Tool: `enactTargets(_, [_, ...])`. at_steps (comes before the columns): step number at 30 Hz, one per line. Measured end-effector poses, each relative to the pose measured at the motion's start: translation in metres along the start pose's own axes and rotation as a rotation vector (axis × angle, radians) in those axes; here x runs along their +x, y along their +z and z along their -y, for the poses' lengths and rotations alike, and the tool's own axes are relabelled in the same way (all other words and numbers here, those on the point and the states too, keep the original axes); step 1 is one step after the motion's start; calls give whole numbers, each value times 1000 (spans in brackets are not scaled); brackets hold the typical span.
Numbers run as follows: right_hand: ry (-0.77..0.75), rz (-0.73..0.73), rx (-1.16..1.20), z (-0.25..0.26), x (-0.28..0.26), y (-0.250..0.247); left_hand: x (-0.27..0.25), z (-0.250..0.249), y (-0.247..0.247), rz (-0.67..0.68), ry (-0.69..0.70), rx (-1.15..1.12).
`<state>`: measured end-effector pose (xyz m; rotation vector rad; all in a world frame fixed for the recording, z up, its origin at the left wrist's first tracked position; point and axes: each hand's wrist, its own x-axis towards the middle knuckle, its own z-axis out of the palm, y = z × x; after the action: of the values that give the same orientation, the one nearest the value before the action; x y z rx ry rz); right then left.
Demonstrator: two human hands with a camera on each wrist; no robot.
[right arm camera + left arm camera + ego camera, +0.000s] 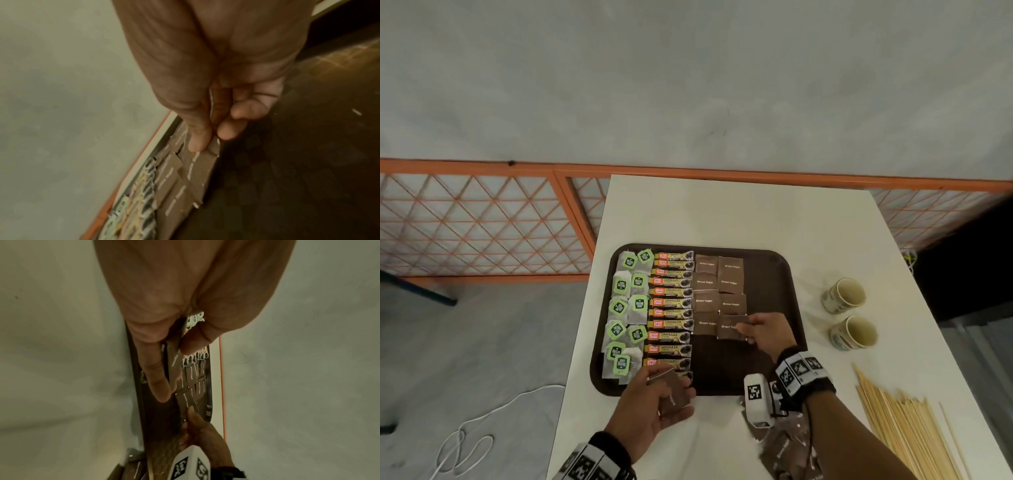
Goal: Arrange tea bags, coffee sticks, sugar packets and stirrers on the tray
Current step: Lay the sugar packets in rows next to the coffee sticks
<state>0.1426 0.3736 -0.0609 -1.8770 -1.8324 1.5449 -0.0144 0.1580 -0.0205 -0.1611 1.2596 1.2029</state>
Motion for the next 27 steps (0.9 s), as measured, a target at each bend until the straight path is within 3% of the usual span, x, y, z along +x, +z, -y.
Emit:
enactTargets(10, [38,-166,-150,-3,8,11,-13,-12,-8,196,28,-79])
enactTargets(14, [-90,-185,-207,9,-19,5,-17,-16,-6,228,55,-27])
enactTargets(16, [-230,-87,-176,27,-51,2,-17,-17,-4,202,69,33])
enactTargets(18, [-353,148,-157,45,-85,2,-18,-17,2,171,97,152])
enactTargets(21, [-354,421,-161,47,-114,12,-19,-15,13,123,173,282])
enactTargets(25, [-329,346,-98,26,-119,25,-20,-7,24,20,129,120])
enactTargets(27, [-273,293,57,18,-117,28,-19,1,27,5,75,151])
